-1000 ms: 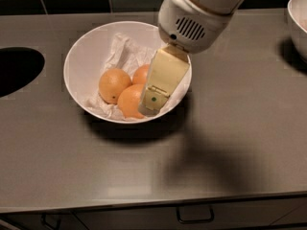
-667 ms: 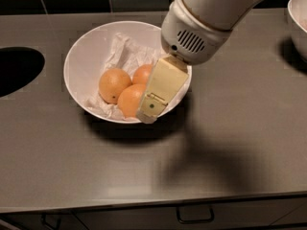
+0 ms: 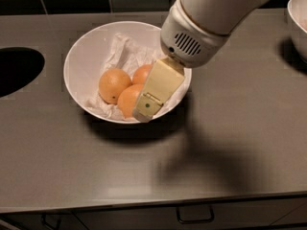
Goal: Pick orange from white bowl
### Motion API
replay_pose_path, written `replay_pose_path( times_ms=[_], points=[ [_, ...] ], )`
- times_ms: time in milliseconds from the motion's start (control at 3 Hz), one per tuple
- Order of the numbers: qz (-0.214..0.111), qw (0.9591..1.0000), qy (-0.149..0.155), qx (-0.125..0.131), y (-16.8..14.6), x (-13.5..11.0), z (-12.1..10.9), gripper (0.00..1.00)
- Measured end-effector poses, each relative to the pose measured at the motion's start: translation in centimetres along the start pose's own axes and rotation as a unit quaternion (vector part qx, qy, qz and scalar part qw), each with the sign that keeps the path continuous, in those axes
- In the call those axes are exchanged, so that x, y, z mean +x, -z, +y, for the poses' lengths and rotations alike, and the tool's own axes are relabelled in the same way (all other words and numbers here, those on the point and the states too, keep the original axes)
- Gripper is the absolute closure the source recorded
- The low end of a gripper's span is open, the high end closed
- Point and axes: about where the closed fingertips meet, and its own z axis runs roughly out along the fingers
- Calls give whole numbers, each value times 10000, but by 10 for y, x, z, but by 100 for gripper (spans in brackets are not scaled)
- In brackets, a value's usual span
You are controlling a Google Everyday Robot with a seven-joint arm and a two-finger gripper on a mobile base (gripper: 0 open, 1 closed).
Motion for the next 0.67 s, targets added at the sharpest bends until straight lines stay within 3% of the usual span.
replay_pose_path(
  times_ms=[667],
  points=[
    [-133,9954,-894,322,-19,8,-10,0]
  ],
)
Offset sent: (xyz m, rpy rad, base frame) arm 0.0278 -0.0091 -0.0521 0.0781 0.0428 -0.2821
